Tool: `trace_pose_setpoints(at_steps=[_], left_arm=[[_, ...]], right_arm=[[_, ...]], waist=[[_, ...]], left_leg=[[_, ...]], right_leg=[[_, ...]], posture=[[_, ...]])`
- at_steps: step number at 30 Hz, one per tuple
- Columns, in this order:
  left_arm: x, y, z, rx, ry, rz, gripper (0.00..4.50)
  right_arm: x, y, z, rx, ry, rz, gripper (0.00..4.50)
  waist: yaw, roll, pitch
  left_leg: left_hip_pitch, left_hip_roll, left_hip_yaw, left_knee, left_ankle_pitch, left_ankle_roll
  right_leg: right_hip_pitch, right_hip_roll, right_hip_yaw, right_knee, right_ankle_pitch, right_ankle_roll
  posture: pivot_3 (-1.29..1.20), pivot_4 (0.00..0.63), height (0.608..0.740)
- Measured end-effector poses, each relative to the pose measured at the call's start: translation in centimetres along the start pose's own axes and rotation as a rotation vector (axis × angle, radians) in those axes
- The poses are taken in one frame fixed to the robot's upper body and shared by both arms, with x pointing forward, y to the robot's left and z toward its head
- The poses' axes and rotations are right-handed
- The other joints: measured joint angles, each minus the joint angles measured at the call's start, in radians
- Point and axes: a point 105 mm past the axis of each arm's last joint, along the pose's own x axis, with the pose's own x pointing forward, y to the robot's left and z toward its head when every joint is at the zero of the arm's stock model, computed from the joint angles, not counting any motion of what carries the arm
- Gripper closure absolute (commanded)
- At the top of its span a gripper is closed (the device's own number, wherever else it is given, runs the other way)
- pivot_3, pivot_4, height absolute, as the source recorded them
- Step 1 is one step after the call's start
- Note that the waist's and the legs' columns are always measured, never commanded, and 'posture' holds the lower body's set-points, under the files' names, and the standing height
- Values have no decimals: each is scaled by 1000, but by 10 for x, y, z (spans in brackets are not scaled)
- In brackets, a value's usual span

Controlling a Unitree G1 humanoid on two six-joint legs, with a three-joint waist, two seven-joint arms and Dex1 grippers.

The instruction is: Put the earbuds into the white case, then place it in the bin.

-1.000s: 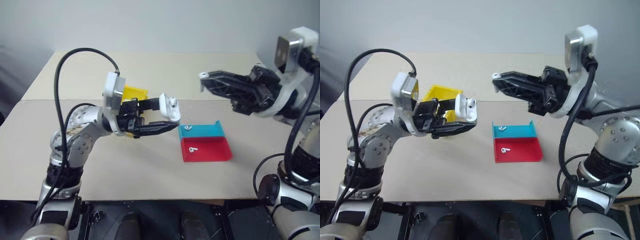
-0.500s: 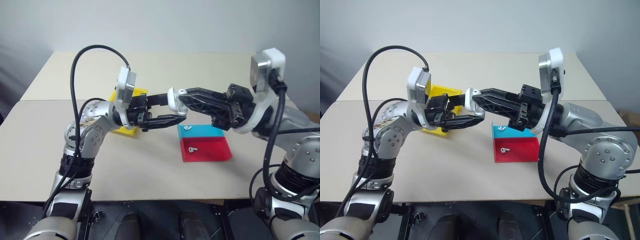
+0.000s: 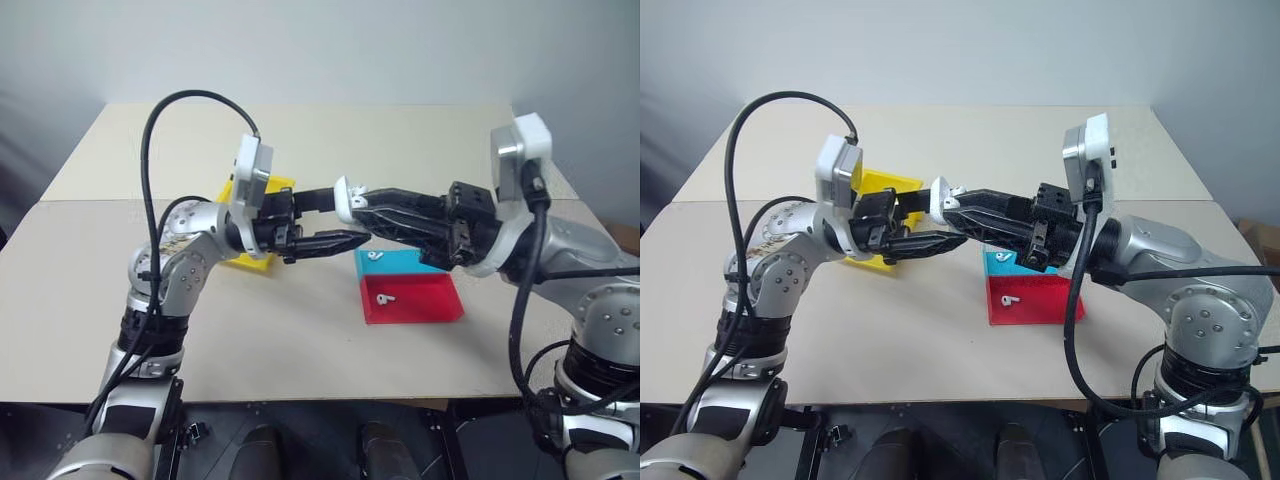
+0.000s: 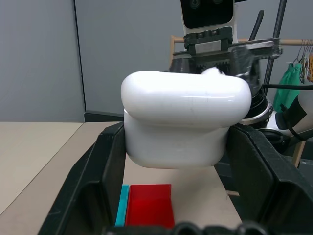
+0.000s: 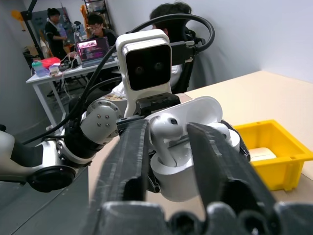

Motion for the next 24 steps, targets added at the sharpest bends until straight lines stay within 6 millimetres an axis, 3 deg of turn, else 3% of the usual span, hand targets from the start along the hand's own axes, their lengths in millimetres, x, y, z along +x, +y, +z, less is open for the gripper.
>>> trace_pose_setpoints(at_steps=[6,13,16,21,24], left_arm=[[-3,4,-1,-4,-1,29,1686],[-2,2,1,5,-2,8,1686],[-1,2,2,12,-4,-2,1686],[2,4,-1,-4,-8,-18,1686],[7,5,-5,-8,-8,-33,1686]], right_arm=[[0,5,-1,-20,22,18,20],[-14,2,2,-13,44,-23,20],[-20,1,4,-26,63,-22,560],[-31,-20,19,-143,152,-82,2262],[-26,-31,35,-260,205,-73,3391]], waist=[[0,0,0],[2,0,0],[2,0,0],[0,0,0],[-2,0,0]], left_leg=[[0,0,0,0,0,0],[0,0,0,0,0,0],[0,0,0,0,0,0],[0,0,0,0,0,0],[0,0,1,0,0,0]], right_leg=[[0,0,0,0,0,0],[0,0,0,-1,0,0],[0,0,0,-1,0,0],[0,0,0,-1,0,0],[0,0,1,-1,0,0]], posture=[[0,150,740],[0,150,740],[0,150,740],[0,150,740],[0,150,740]])
